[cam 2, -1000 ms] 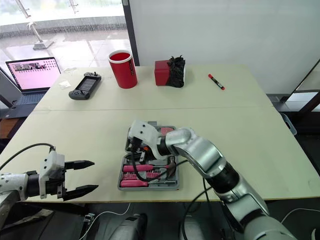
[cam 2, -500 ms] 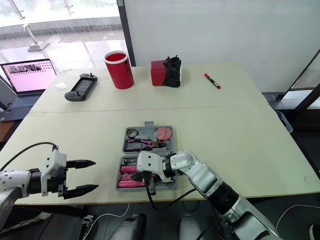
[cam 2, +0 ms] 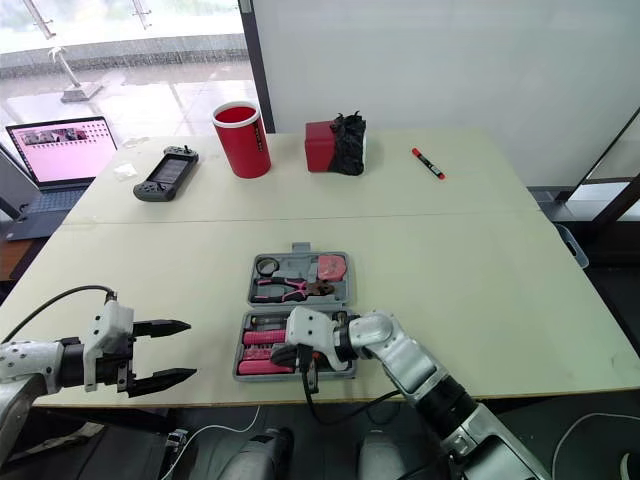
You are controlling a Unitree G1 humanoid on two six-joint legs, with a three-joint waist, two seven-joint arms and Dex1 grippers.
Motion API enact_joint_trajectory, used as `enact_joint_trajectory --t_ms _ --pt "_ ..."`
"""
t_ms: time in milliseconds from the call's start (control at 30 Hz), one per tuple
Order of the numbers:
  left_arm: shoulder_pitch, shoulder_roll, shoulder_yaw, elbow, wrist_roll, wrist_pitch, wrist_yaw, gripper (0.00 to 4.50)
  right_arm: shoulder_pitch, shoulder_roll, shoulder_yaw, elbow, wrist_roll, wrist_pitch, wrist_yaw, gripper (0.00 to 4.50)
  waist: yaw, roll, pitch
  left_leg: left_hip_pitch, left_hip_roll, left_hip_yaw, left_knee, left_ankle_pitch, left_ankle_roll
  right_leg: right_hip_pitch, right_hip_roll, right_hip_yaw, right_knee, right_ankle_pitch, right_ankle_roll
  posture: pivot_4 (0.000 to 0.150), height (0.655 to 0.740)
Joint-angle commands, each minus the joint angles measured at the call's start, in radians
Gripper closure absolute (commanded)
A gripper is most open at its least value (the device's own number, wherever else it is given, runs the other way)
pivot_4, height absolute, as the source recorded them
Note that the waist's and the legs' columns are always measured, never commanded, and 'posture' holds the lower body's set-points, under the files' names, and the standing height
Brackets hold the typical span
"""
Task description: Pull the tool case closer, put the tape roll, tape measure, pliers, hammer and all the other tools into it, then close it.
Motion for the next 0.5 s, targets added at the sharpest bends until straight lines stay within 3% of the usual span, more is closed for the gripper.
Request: enact_joint_trajectory --t_ms 33,267,367,500 --pt "-0.045 -0.020 0.029 0.061 -0.001 0.010 0.061 0.00 -0.015 -0.118 -0.108 -0.083 0.002 0.043 0.006 4.47 0.003 0.000 0.000 0.000 0.000 0.000 0.000 0.000 0.000 0.000 0.000 0.000 0.000 0.000 0.000 0.150 0.7400" --pt "-0.180 -0.049 -0.033 0.262 0.111 -0.068 0.137 0.00 -0.055 -0.343 -0.120 0.062 -0.199 -0.042 -0.019 4.47 0.001 -0.001 0.000 -0.001 -0.001 0.001 0.000 0.000 0.000 0.001 -0.001 -0.001 0.000 0.000 0.000 0.150 0.7400" --pt "-0.263 -0.078 -0.082 0.365 0.198 -0.155 0.194 0.87 -0.081 -0.347 -0.102 0.153 -0.250 -0.105 -0.015 4.50 -0.003 -0.001 0.000 -0.001 -0.001 0.002 0.001 0.000 0.000 0.001 -0.001 0.000 0.000 0.000 0.001 0.150 0.7400" --pt "-0.336 -0.110 -0.143 0.466 0.266 -0.223 0.206 2.99 -0.126 -0.312 -0.046 0.267 -0.333 -0.206 -0.015 4.50 -0.004 -0.001 0.000 -0.001 -0.001 0.001 0.001 0.000 0.000 0.001 -0.001 0.000 0.000 0.000 0.001 0.150 0.7400"
